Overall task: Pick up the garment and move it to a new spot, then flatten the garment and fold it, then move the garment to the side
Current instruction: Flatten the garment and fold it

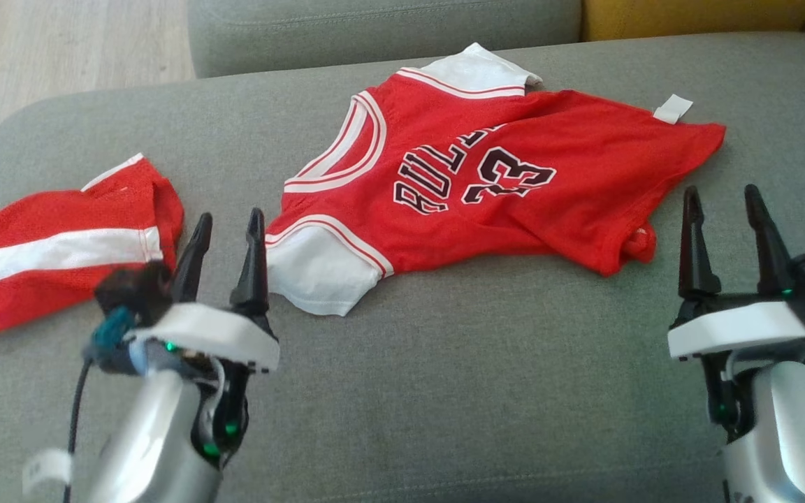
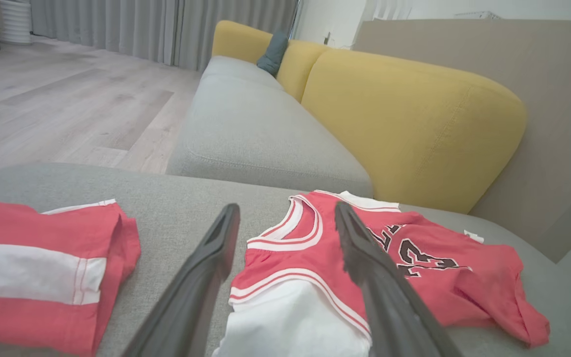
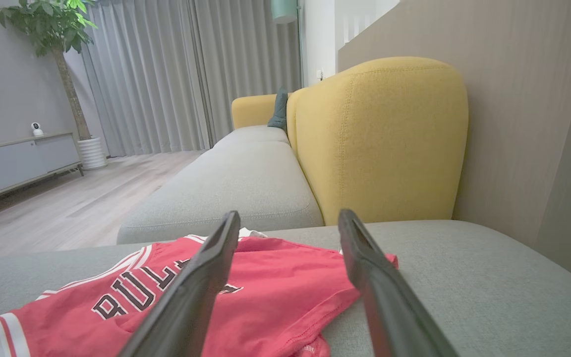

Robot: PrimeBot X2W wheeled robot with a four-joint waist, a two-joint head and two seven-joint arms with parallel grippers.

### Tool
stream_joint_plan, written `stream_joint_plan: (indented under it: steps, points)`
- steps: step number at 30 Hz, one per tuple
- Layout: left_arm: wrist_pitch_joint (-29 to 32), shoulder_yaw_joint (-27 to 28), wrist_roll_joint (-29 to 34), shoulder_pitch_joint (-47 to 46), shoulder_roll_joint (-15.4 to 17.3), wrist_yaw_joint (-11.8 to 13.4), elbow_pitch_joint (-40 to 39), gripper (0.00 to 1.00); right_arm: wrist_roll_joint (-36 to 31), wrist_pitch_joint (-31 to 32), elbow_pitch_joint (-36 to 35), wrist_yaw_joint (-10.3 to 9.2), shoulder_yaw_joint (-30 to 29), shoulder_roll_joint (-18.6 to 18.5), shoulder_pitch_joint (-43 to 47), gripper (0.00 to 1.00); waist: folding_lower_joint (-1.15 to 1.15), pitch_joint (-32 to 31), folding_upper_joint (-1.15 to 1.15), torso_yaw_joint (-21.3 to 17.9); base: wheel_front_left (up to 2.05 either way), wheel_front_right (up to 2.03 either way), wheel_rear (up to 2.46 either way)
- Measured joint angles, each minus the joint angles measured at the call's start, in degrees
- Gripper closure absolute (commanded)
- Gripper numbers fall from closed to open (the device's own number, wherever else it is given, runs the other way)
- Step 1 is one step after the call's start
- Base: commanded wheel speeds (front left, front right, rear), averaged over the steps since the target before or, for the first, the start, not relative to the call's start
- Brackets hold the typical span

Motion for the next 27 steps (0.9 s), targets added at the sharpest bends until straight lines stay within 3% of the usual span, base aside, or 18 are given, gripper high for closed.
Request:
stream_joint_plan:
  steps: [9, 20, 27]
  points:
    - [-0.01, 4.32, 7.7, 11.28, -3.89, -1.22, -12.51, 0.0, 0.15, -0.15, -1.35, 0.0, -0.47, 0.01, 4.27, 0.0, 0.0, 0.1, 0.0, 1.08, 0.0, 0.0, 0.0]
    - [0.0, 6.16, 9.49, 12.75, -4.79, -3.68, -13.29, 0.0, 0.52, -0.3, 2.82, 0.0, 1.03, 0.02, 4.63, 0.0, 0.0, 1.99, 0.0, 2.52, 0.0, 0.0, 0.0]
    - [0.0, 5.38, 9.31, 11.84, -4.9, -4.14, -11.69, 0.0, 1.57, 3.83, 12.63, 0.0, 0.94, 0.02, 1.87, 0.0, 0.0, 4.16, 0.0, 3.61, 0.0, 0.0, 0.0]
